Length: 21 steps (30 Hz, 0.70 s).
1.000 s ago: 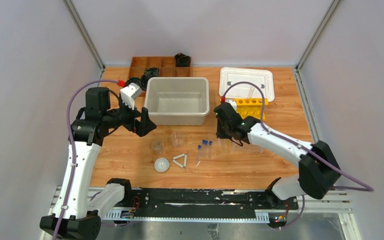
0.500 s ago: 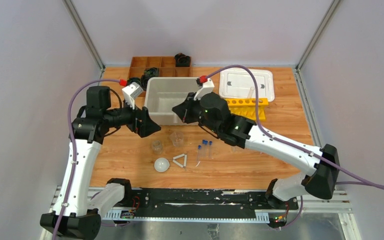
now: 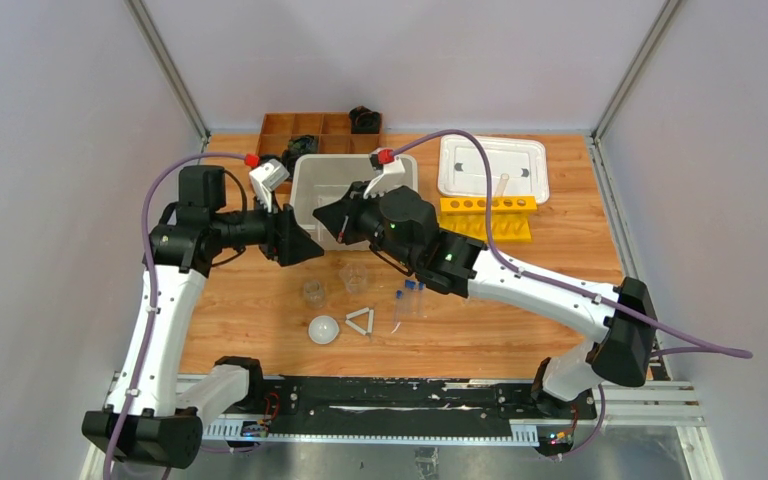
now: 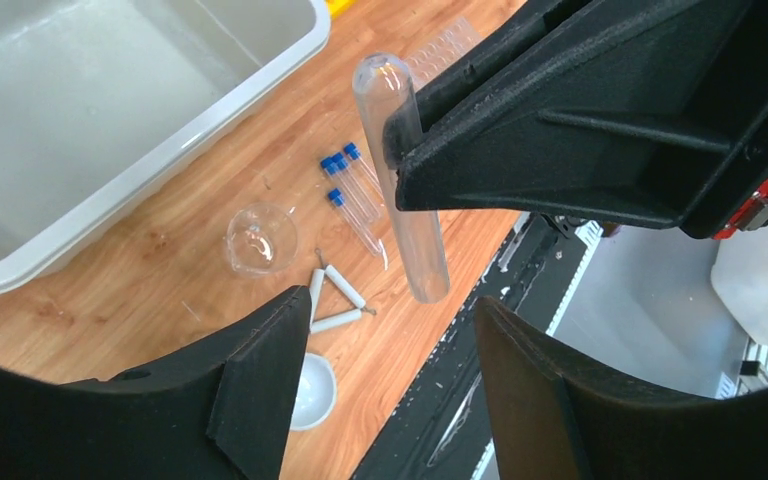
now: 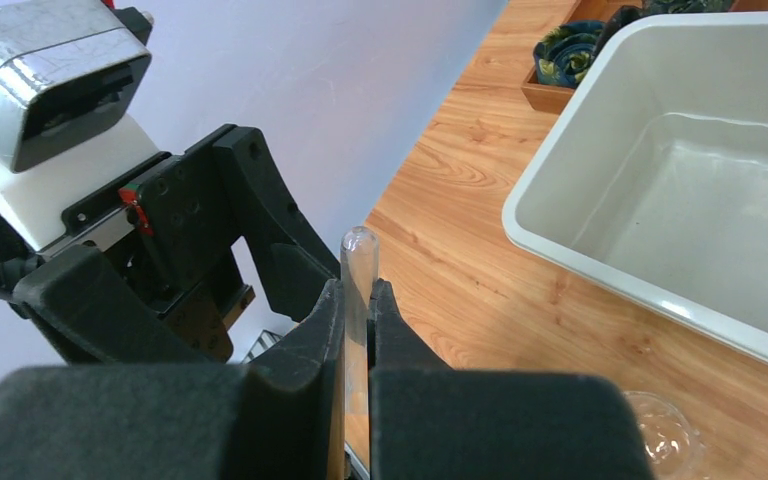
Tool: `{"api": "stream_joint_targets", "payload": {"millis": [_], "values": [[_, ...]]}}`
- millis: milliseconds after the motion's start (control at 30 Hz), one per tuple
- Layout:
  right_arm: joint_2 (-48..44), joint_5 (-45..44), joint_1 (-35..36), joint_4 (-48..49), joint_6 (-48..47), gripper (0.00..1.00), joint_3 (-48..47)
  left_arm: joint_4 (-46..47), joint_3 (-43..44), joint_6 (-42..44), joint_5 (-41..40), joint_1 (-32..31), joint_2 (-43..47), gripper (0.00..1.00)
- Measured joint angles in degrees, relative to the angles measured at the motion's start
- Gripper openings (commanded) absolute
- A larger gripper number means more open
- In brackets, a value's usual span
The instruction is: Organize the chemistry lab equipment
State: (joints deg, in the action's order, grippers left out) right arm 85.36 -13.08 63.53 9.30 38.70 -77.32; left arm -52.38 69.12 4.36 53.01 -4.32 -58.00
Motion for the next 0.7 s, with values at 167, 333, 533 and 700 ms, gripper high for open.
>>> {"api": "stream_joint_targets", "payload": {"millis": [167, 333, 533, 700], "values": [[0.0, 0.02, 0.26, 0.61, 0.92, 0.0, -0.11, -0.02, 1.01, -0.11, 0.72, 0.0, -0.68, 0.55], [0.17, 0.02, 0.52, 0.68, 1.07, 0.0, -0.11, 0.02, 2.14, -0.2, 1.03, 0.0, -1.16, 0.4], [0.74, 0.0, 0.7, 1.31, 1.11, 0.0, -0.11, -0.04, 2.4, -0.48, 1.7, 0.0, -1.55, 0.32], [0.96, 0.02, 0.7, 1.46, 1.14, 0.17, -0.11, -0.02, 2.47, -0.5, 2.14, 0.0, -2.21, 0.2]]}}
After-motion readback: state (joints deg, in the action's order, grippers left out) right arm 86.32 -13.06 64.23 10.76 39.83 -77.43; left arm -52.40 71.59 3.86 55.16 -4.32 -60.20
